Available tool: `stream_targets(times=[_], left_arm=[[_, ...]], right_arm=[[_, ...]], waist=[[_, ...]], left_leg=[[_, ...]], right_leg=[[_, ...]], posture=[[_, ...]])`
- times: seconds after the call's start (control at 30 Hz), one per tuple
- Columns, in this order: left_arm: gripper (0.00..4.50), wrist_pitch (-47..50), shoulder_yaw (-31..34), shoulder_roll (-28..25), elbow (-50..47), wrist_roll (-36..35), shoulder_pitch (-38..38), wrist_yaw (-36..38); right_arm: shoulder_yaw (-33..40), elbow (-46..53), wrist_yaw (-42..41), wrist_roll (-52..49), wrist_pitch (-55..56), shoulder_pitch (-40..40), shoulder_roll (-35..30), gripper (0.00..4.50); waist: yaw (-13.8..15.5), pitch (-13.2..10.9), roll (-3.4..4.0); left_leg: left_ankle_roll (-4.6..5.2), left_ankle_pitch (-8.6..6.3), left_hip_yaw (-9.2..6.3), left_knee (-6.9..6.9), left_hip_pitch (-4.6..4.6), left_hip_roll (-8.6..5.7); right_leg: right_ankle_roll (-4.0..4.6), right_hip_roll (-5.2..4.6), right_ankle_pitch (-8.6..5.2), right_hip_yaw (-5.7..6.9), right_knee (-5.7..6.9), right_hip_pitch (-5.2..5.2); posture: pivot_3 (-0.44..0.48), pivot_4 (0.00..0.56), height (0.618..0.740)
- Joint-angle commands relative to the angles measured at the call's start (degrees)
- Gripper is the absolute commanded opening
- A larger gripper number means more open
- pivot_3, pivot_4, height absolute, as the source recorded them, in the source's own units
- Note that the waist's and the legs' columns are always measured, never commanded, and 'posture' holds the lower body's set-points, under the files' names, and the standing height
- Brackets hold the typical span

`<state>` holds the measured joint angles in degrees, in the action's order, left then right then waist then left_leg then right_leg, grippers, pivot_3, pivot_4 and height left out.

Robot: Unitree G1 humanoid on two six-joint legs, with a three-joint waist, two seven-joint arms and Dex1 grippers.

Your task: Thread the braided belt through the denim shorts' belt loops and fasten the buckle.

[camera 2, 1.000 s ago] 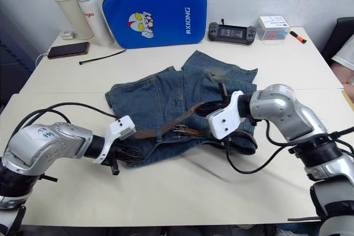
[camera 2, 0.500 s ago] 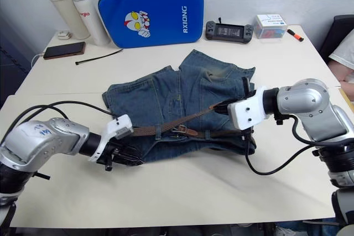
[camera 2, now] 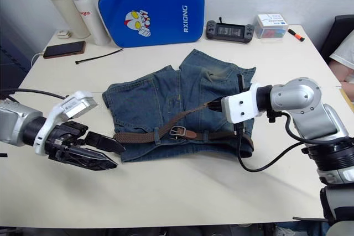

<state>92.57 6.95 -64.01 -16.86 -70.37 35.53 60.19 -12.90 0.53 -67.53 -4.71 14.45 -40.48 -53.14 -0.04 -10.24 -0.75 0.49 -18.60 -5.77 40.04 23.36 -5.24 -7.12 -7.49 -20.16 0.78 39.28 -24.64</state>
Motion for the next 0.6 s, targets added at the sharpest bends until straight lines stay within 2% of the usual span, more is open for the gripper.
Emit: stream_targets(times=[0.03, 0.1, 0.2, 0.5, 0.6], left_arm=[[4.47, -0.1, 6.8, 3.7, 7.6, -4.6, 5.0, -4.6], [4.47, -2.3, 8.3, 6.2, 11.1, -0.5, 6.9, -9.6], [4.47, -4.7, 6.6, 7.5, 14.1, 6.3, 8.0, -15.5], [4.47, -10.1, -0.2, 7.0, 6.4, 11.0, 4.6, -12.9], [4.47, -15.1, -3.0, 7.5, 4.7, 14.5, 4.4, -11.7]], right_arm=[[2.9, 1.3, -0.5, -1.1, -0.3, -1.5, -0.1, 0.0], [3.3, 1.2, -1.0, -1.2, -0.3, -1.4, -0.5, 0.0], [4.2, -1.2, -1.3, 2.0, 3.5, -1.4, -3.4, 0.0], [7.1, -7.3, 0.1, 7.5, 11.2, -0.1, -10.6, 0.0], [8.1, -6.3, 0.4, 6.0, 9.2, 0.4, -10.6, 0.0]], waist=[[0.1, 0.0, 0.0], [0.1, 0.0, 0.0], [0.0, 0.0, 0.0], [-0.1, 0.0, 0.0], [0.0, 0.0, 0.0]], left_leg=[[0.0, 0.0, -0.03, 0.02, 0.0, -0.02], [-0.01, 0.01, -0.06, 0.11, 0.01, -0.02], [-0.01, 0.01, -0.01, 0.04, -0.02, -0.05], [-0.02, -0.02, 0.05, 0.01, 0.06, -0.04], [-0.03, -0.01, 0.08, 0.02, 0.05, -0.04]], right_leg=[[0.0, -0.01, 0.0, 0.01, 0.05, -0.02], [0.0, -0.02, 0.0, 0.07, 0.12, 0.0], [0.0, -0.03, 0.0, 0.08, 0.15, -0.03], [0.0, -0.03, 0.0, -0.03, 0.18, -0.2], [0.0, -0.03, 0.0, -0.06, 0.18, -0.19]], posture=[[0.0, 0.15, 0.677], [0.0, 0.15, 0.677], [0.0, 0.15, 0.677], [0.0, 0.15, 0.677], [0.0, 0.15, 0.677]])
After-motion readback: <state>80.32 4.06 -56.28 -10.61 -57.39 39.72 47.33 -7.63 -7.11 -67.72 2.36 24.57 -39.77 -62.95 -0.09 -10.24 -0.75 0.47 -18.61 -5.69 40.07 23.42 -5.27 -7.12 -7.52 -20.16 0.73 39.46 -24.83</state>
